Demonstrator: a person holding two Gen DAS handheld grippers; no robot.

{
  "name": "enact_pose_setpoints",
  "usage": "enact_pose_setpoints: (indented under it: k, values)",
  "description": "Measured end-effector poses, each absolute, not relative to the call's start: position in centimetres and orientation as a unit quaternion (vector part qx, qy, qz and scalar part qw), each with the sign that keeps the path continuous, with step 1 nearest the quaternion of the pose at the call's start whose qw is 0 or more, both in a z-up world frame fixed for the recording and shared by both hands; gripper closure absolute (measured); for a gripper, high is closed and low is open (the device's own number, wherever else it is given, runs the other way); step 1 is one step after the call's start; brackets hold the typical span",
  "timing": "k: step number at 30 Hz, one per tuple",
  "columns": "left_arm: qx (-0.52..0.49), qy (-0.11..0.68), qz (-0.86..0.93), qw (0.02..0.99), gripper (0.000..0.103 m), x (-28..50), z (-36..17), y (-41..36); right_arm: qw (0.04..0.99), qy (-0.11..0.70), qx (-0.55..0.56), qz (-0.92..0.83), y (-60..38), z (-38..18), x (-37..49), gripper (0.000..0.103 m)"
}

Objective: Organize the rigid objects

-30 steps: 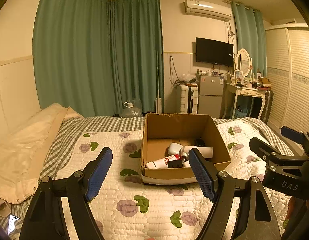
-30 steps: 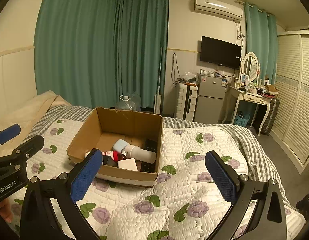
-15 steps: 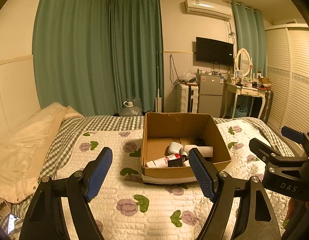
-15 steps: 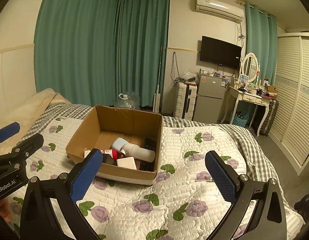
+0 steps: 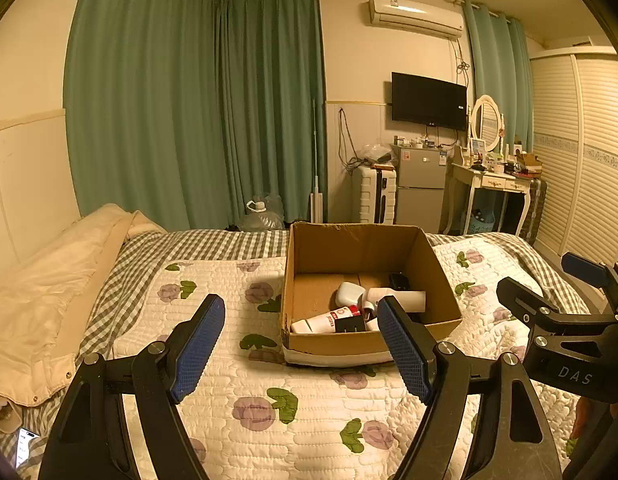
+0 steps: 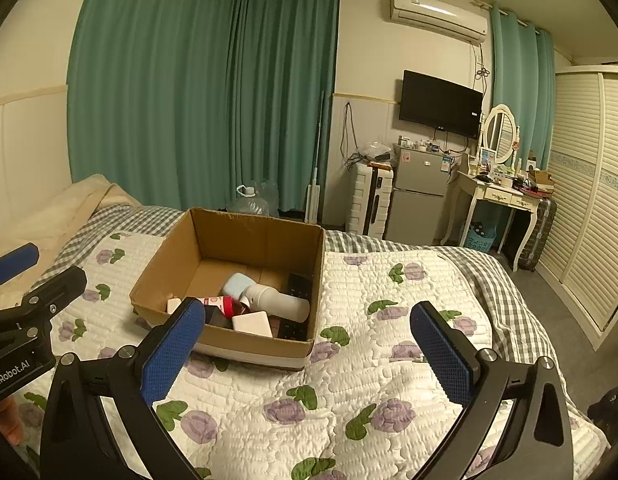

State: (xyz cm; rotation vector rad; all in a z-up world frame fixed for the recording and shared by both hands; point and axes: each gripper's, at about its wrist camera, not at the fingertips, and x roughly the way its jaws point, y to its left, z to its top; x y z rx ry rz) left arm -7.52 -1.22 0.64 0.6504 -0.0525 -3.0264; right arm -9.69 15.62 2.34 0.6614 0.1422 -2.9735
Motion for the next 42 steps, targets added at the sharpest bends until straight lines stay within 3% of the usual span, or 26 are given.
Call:
enact_pose_setpoints:
  k: [42]
  values:
    - [0.212,-0.023,-0.977,0.025,0.022,-7.48,0.45,-1.18,0.042,0.046,0.229,-0.971,15.51,1.44,-9.91,0.000]
